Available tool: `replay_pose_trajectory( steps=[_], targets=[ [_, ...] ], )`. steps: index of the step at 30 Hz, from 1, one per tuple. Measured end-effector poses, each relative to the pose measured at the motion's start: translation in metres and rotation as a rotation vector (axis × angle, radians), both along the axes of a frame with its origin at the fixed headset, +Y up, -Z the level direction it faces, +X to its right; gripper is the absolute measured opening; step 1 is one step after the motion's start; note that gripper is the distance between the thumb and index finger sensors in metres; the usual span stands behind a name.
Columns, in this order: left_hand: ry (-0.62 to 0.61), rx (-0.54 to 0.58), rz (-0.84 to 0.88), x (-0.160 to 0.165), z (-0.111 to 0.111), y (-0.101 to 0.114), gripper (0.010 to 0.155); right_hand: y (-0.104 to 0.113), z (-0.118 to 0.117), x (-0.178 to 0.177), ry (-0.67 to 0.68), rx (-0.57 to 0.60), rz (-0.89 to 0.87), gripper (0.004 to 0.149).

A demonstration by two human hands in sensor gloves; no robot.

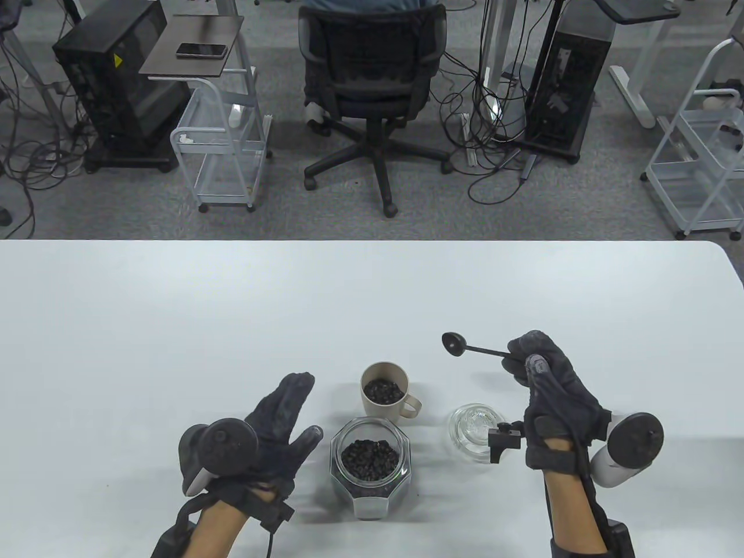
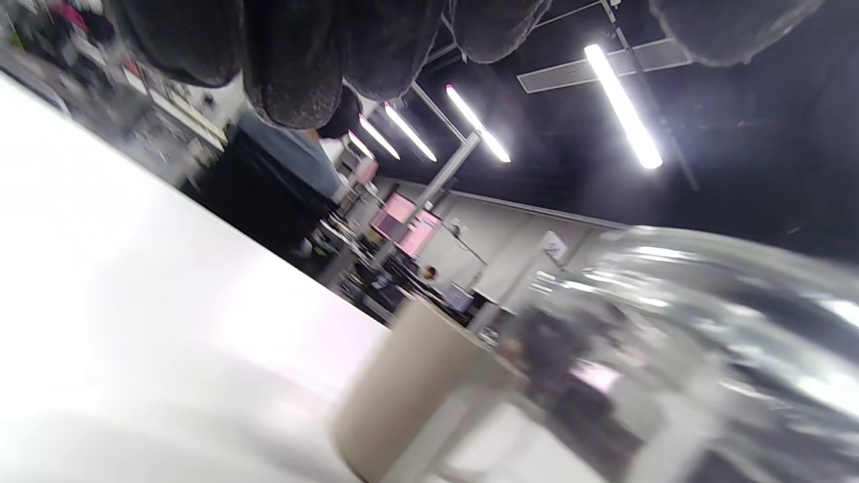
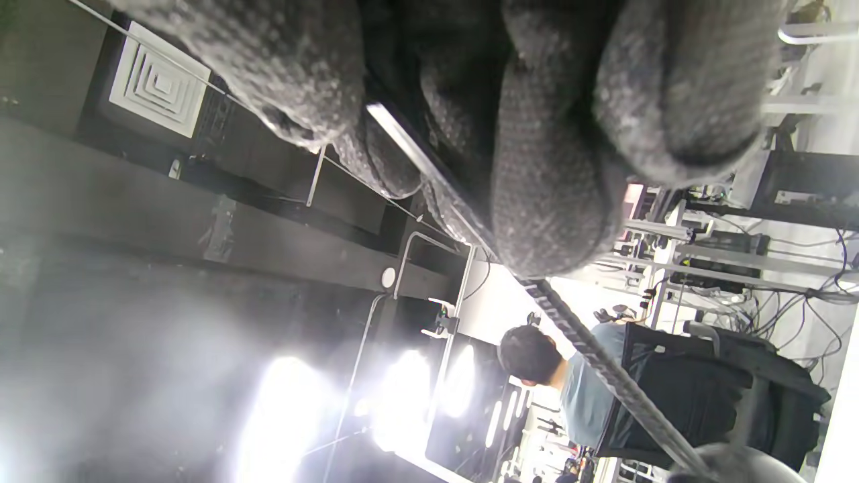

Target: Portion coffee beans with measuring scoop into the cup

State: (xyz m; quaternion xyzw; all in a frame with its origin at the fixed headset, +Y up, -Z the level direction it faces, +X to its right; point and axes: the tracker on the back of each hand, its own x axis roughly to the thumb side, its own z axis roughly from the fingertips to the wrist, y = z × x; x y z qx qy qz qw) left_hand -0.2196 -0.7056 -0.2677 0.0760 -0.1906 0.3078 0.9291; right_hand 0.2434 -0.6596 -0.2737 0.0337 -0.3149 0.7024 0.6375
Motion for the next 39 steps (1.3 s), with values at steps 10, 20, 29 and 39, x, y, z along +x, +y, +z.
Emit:
replay_pose_trajectory(
  steps=[10,20,29,39],
  targets=[
    [0.149,-0.085,-0.082,-0.034,-0.018,-0.018,0.084,0.001,-0.004,0.017,-0.082,-0.030,0.244,0.040],
    [0.213,-0.136,-0.103,-0.052,-0.026,-0.029,0.083,-0.022,-0.020,0.023,-0.081,-0.180,0.536,0.039],
    [0.211,-0.155,-0.091,-0.056,-0.028,-0.033,0.083,-0.050,-0.033,0.026,-0.043,-0.347,0.697,0.039],
    [0.202,-0.160,-0.105,-0.054,-0.029,-0.035,0.083,-0.071,-0.043,0.020,0.065,-0.498,0.855,0.043]
  ],
)
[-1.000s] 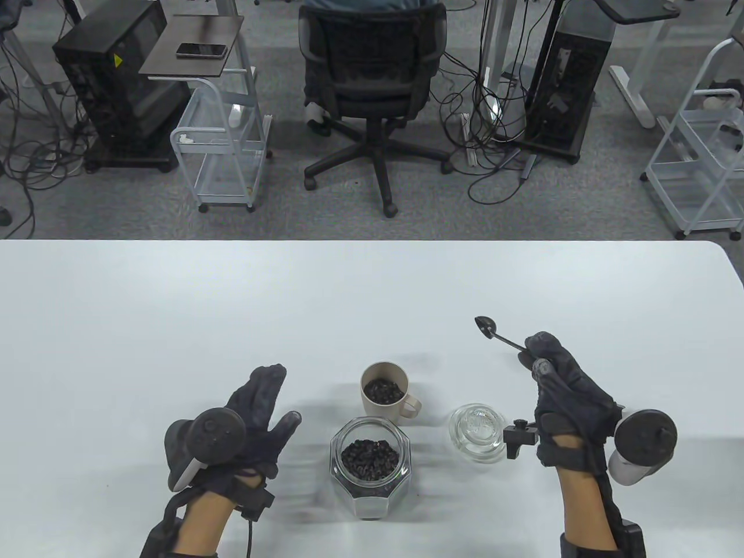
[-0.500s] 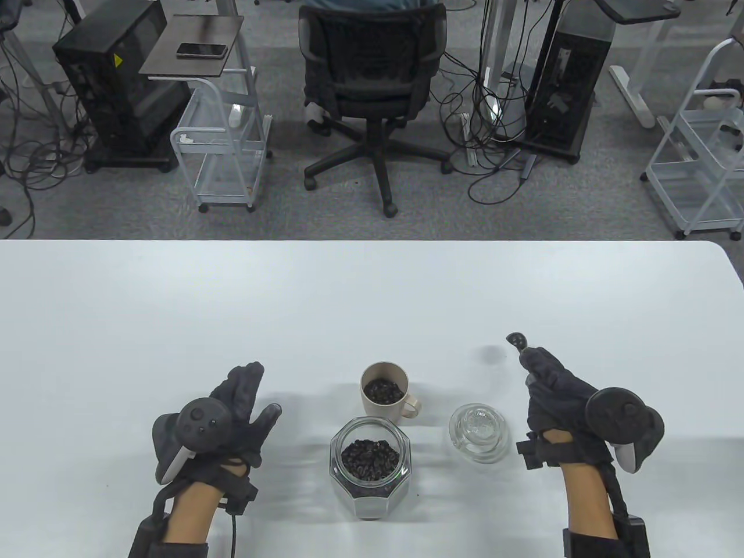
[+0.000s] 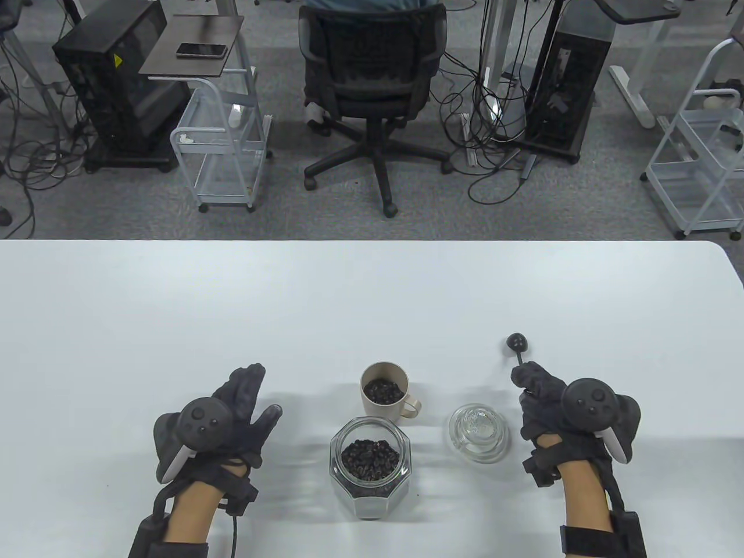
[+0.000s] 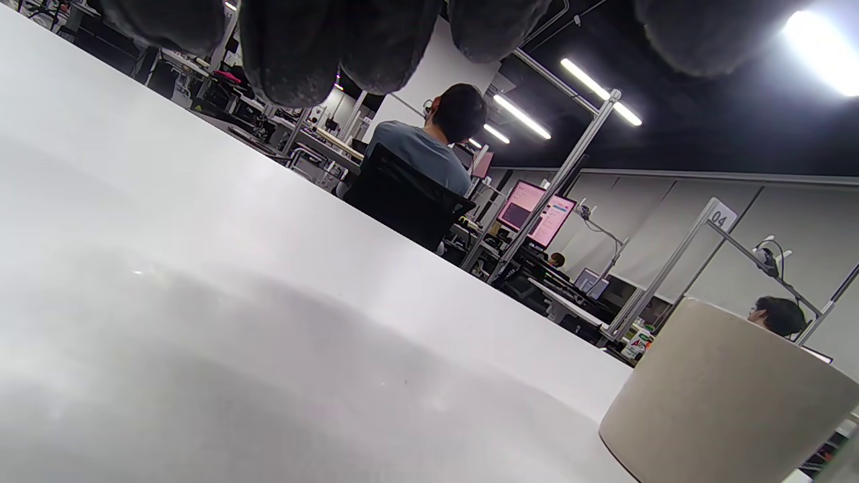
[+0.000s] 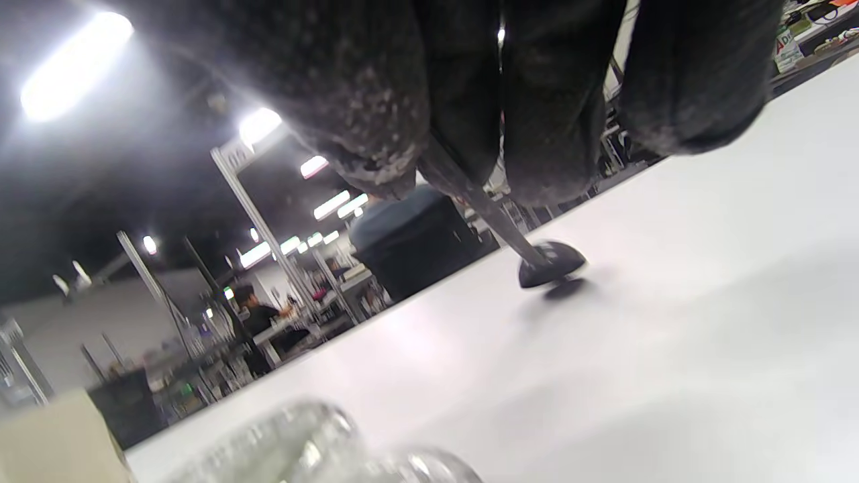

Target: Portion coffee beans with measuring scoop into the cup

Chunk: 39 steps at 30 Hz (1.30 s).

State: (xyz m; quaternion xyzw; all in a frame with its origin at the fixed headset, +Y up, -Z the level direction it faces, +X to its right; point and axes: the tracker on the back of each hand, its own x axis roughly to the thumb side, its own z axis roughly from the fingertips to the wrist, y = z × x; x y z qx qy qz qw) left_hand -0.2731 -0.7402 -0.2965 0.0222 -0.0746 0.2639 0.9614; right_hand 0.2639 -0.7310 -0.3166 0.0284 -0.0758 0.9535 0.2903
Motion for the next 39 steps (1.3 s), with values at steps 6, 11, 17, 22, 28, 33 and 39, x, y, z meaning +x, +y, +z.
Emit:
replay_pose_trajectory(
  steps=[6,11,17,22,28,33,39],
  targets=[
    [-0.005,-0.012,0.025,0.001,0.000,-0.001,0.083,-0.021,-0.006,0.000,0.023,-0.121,0.178,0.049],
    [-0.019,-0.011,0.029,0.003,0.000,-0.001,0.083,-0.035,-0.008,0.002,0.015,-0.184,0.278,0.050],
    [-0.023,0.003,0.049,0.003,0.000,0.003,0.084,-0.046,-0.010,0.000,0.015,-0.256,0.333,0.051],
    [-0.027,0.001,0.051,0.003,0.000,0.002,0.084,-0.047,-0.010,-0.001,0.012,-0.267,0.332,0.053],
    [-0.028,0.002,0.055,0.003,0.001,0.002,0.084,-0.051,-0.009,0.001,-0.003,-0.324,0.269,0.057],
    [-0.027,-0.001,0.057,0.004,0.001,0.002,0.084,-0.051,-0.008,0.002,-0.002,-0.346,0.240,0.057],
    [-0.022,-0.002,0.050,0.003,0.001,0.002,0.084,-0.045,-0.008,0.004,-0.036,-0.322,0.202,0.056]
  ],
)
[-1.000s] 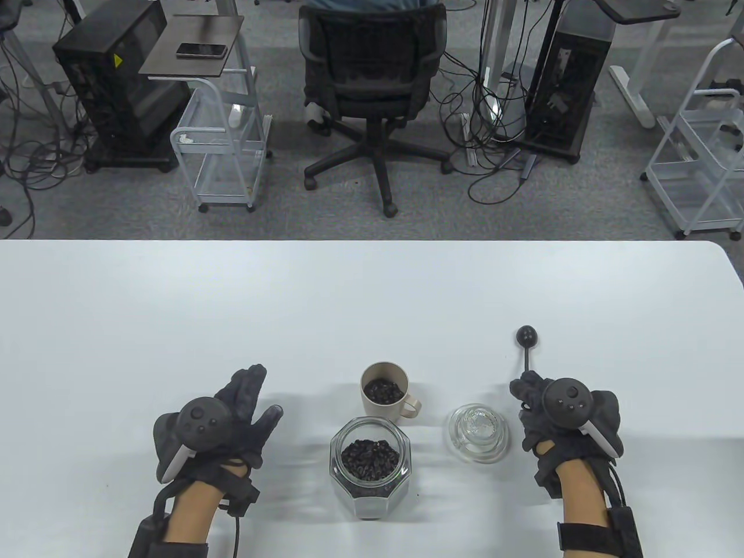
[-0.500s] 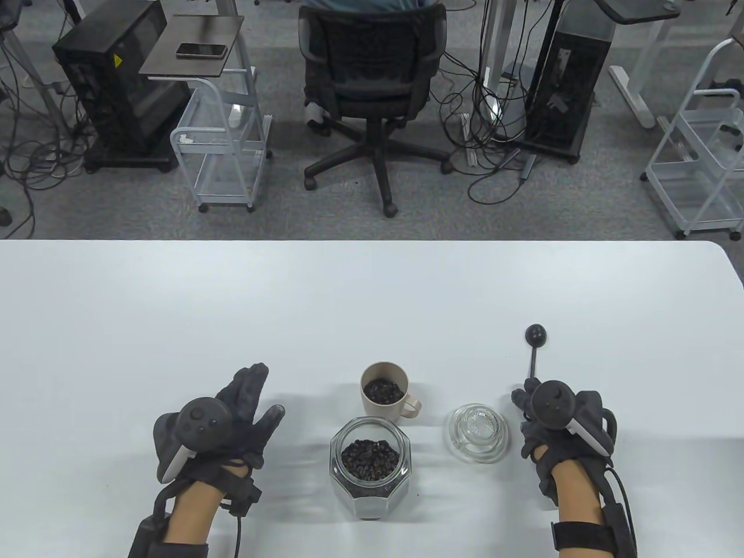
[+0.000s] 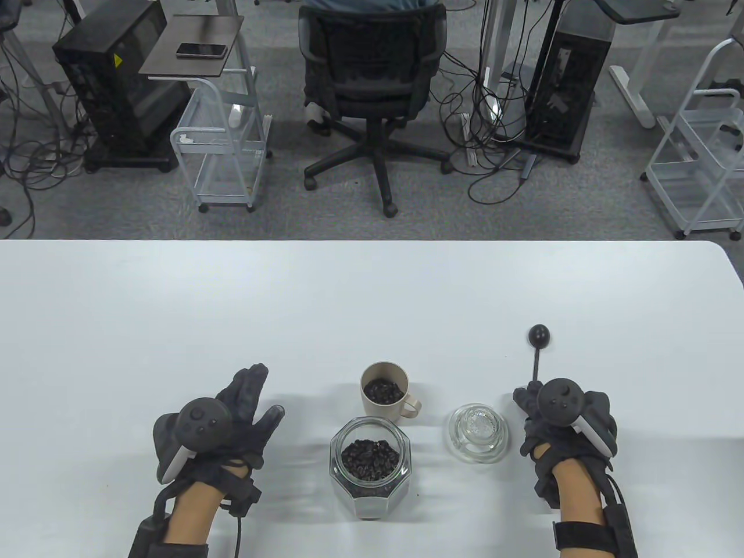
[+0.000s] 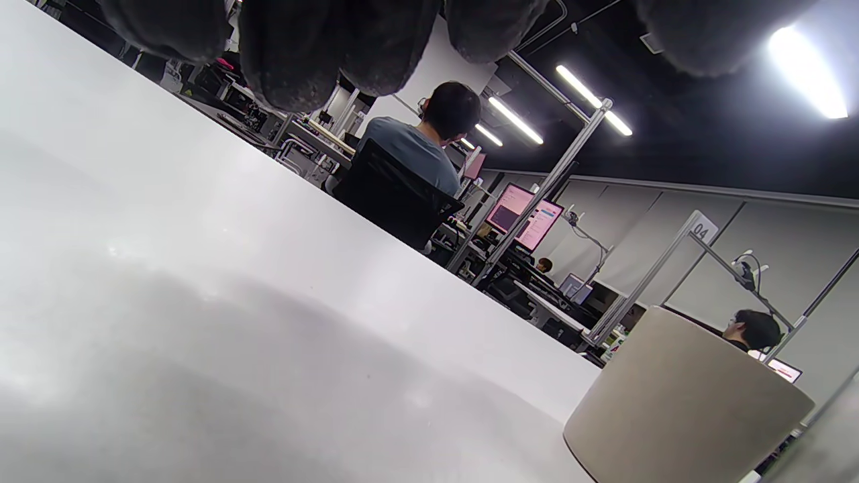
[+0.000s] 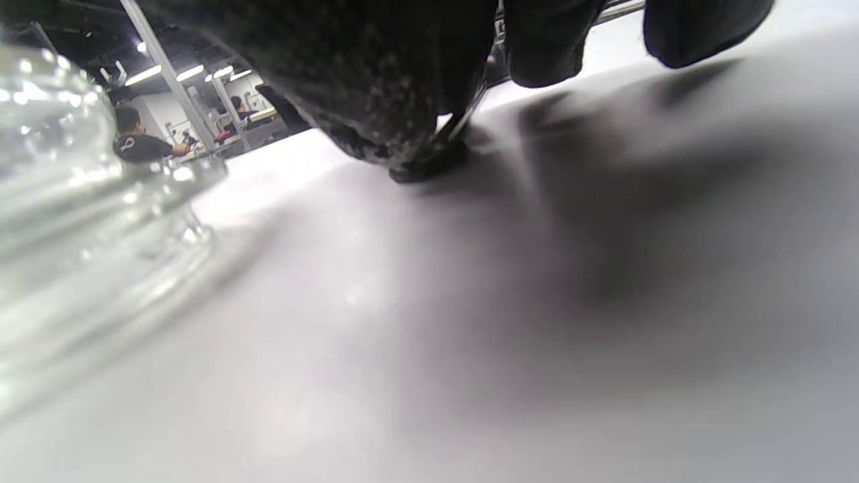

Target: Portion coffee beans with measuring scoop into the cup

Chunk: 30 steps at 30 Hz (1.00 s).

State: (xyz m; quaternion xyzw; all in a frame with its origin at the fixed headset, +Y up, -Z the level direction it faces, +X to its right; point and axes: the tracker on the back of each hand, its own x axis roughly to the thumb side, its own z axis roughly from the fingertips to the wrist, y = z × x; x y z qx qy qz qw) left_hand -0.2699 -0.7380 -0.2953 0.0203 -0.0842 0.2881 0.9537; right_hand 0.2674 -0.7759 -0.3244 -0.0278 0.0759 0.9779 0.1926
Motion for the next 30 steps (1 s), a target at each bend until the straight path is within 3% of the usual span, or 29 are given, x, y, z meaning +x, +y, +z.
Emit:
replay_pose_trajectory(
  steps=[9,17,25,30],
  targets=[
    [0.031,0.003,-0.024,-0.002,0.001,0.001,0.084,0.038,0.010,-0.019,-0.037,0.115,-0.081,0.060],
    [0.041,-0.009,-0.045,-0.001,0.000,-0.002,0.084,0.058,0.018,-0.051,0.013,0.207,-0.088,0.069],
    [0.030,-0.024,-0.046,0.002,-0.001,-0.005,0.084,0.063,0.023,-0.078,0.103,0.137,-0.084,0.078],
    [0.025,-0.024,-0.041,0.002,-0.001,-0.005,0.084,0.056,0.023,-0.089,0.136,0.015,-0.077,0.080]
  ],
)
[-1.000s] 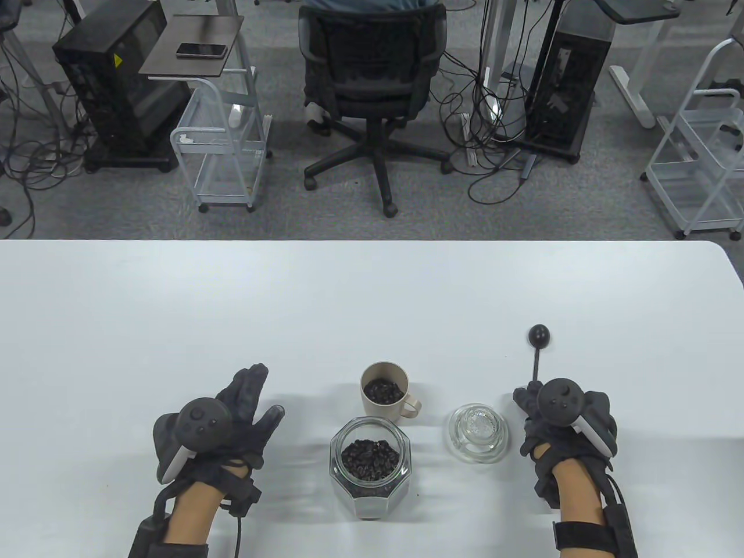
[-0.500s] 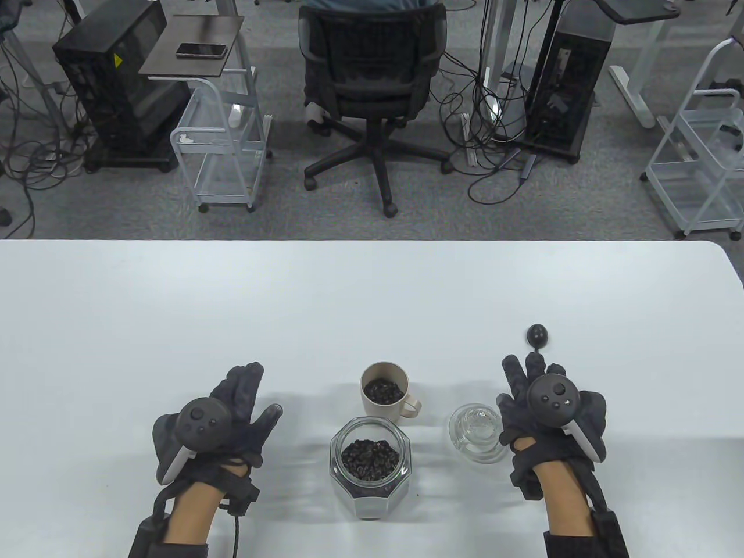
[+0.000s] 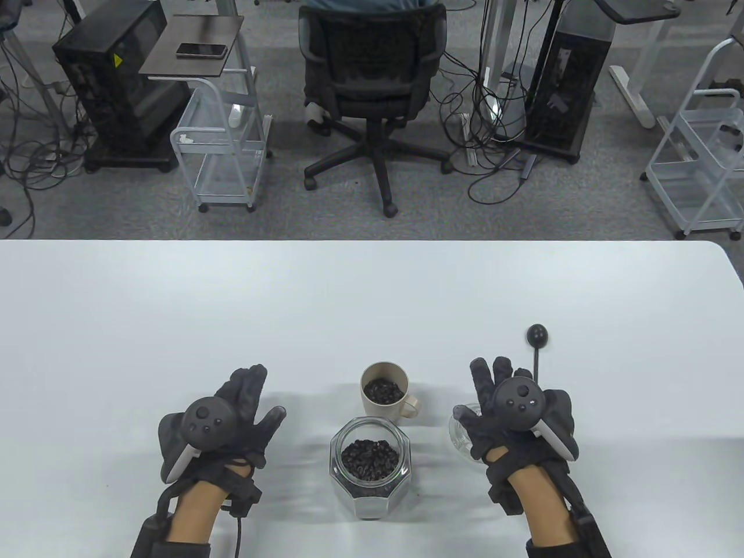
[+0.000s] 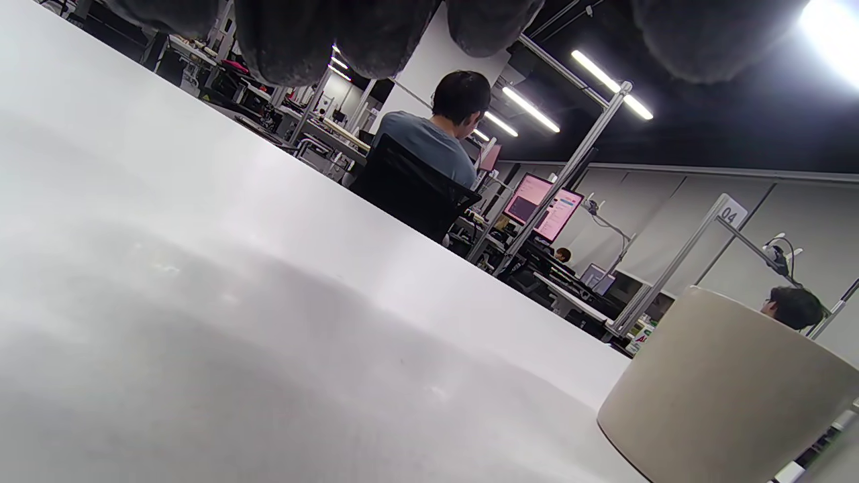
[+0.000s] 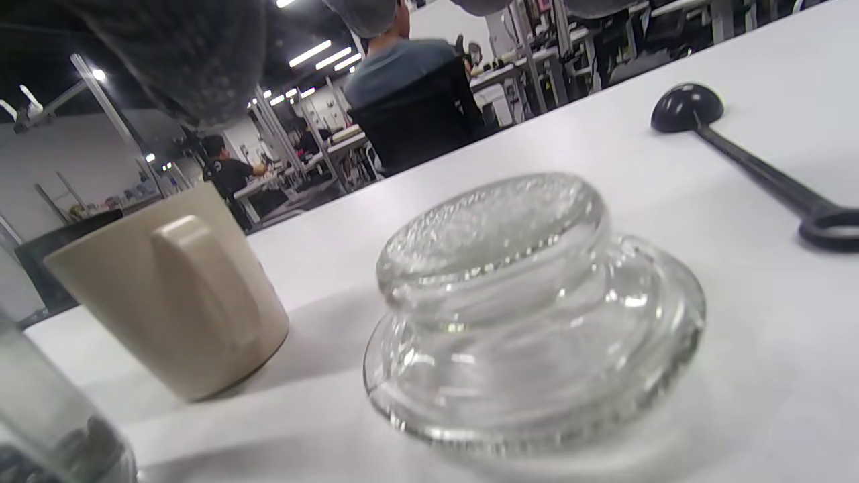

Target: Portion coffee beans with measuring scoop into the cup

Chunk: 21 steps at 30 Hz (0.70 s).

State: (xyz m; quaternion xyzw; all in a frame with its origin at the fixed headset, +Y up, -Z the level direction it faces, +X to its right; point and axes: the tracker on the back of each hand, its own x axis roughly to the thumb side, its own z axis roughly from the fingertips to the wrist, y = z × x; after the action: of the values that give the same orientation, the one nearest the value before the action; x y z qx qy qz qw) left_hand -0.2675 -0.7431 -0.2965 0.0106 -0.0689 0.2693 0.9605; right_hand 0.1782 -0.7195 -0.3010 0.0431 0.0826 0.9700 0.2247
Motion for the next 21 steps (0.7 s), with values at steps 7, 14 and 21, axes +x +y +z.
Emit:
replay_pose_trajectory(
  steps=[7,14,21],
  targets=[
    [-0.004,0.001,-0.003,0.001,0.000,0.000,0.084,-0.011,0.000,-0.011,0.028,-0.108,0.045,0.081],
    [-0.006,-0.005,0.001,0.001,0.000,-0.001,0.085,-0.023,-0.003,-0.017,0.053,-0.164,0.111,0.080],
    [-0.010,-0.012,0.002,0.001,0.000,-0.001,0.084,-0.026,-0.006,-0.025,0.078,-0.123,0.267,0.076]
  ],
)
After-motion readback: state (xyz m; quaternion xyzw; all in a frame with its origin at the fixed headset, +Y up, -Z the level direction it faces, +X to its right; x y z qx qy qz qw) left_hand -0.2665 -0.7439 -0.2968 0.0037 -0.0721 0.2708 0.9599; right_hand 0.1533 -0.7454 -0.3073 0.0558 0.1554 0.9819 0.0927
